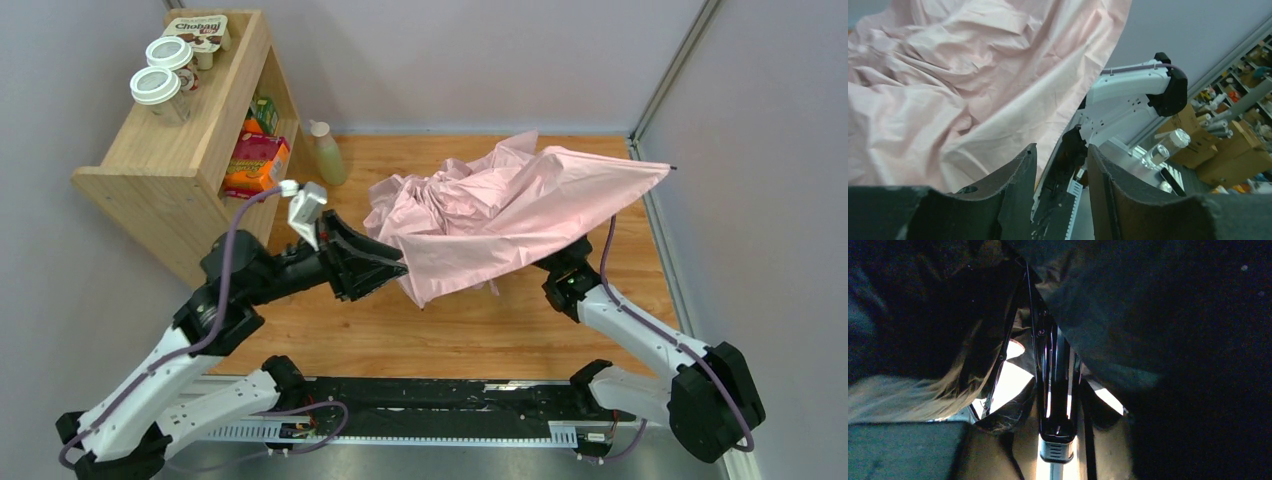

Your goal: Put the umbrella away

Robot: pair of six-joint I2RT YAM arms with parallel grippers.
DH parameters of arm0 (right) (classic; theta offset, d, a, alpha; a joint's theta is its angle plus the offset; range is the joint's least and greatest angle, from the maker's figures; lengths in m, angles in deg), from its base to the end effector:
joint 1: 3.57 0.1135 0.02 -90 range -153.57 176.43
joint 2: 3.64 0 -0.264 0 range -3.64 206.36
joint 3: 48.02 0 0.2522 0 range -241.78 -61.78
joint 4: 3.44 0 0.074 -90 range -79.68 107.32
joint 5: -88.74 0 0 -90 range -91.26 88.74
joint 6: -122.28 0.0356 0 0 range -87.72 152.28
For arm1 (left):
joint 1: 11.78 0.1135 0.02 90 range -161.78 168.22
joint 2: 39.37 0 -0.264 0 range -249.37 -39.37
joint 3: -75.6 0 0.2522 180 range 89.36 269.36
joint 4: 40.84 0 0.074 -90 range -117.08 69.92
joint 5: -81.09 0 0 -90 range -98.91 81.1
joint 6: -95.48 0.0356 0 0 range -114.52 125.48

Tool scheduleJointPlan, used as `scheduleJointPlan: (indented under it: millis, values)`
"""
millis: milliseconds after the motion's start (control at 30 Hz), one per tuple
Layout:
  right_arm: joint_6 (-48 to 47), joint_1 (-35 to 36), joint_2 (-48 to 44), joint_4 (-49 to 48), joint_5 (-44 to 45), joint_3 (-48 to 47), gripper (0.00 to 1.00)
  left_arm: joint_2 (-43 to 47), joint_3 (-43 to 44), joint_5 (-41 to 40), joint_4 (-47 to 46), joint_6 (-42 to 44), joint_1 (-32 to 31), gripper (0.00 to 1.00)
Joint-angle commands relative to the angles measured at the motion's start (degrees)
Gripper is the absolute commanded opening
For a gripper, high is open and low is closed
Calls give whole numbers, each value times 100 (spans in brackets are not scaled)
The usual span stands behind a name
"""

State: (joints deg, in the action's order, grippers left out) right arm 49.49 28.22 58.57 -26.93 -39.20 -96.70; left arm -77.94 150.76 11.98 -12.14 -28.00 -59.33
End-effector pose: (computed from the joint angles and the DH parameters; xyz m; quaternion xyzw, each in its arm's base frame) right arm 0.1947 0.1464 0.3057 -0.3241 0.5716 0.4906 0.5723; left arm 0.0732 -0.0988 0.4432 0.2148 0.6243 -0.5723 0.4864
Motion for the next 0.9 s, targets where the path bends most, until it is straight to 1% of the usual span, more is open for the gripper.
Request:
scheduleJointPlan:
  millis: [0, 67, 100, 167, 200, 233, 267, 300, 333, 367, 433, 500, 600, 633, 667, 700, 733, 800, 833, 867]
  values:
    - [422, 20, 124, 296, 376, -743, 0, -853, -365, 689, -674, -527, 0, 48]
    - [528, 125, 142, 726, 339, -963, 0, -1231, -236, 471, -694, -407, 0, 46]
    - [598, 178, 124, 963, 330, -1043, 0, -1432, -26, 95, -607, -292, 9, 47]
    - [695, 318, 19, 1411, 356, -1131, 0, -1740, 343, -442, -247, 286, 158, 47]
    - [739, 397, -77, 1649, 479, -1175, 0, -1820, 433, -532, -141, 341, 385, 48]
    - [783, 468, -156, 1851, 610, -1175, 0, -1986, 555, -402, -149, 350, 535, 48]
    - [853, 555, -279, 1993, 707, -1158, 0, -2101, 557, -244, -349, 289, 902, 48]
    - [924, 626, -332, 2151, 848, -1175, 0, -2128, 530, 62, -430, 63, 1105, 48]
    - [924, 679, -350, 2422, 1006, -1262, 0, -2198, 513, 248, -639, -27, 1412, 50]
    - [881, 697, -342, 2773, 1320, -1385, 0, -2190, 452, 728, -876, -158, 1554, 51]
    - [715, 697, -316, 3450, 1962, -1623, 0, -2085, 364, 1196, -1018, -177, 1600, 54]
    - [355, 697, -210, 4073, 2621, -1851, 0, -1778, 180, 1644, -1168, -212, 1600, 55]
    - [-252, 697, 114, 4436, 3036, -2133, 0, -1077, 29, 1814, -1230, -282, 1600, 56]
    - [-427, 697, 237, 4481, 3064, -2194, 0, -961, 99, 1753, -1204, -335, 1600, 57]
    - [-508, 697, 351, 4534, 3142, -2256, 0, -812, 291, 1604, -1152, -361, 1600, 61]
    - [-587, 697, 466, 4595, 3186, -2335, 0, -802, 423, 1516, -1003, -388, 1600, 73]
    - [-666, 697, 571, 4596, 3117, -2388, 0, -862, 755, 1385, -889, -397, 1591, 75]
    - [-780, 697, 677, 4500, 2802, -2415, 0, -1134, 1274, 1148, -537, -275, 1591, 75]
    - [-824, 697, 695, 4386, 2452, -2389, 0, -1266, 1451, 1042, -318, -248, 1600, 75]
    - [-912, 697, 713, 4306, 2040, -2362, 0, -1467, 1792, 736, -151, -143, 1600, 75]
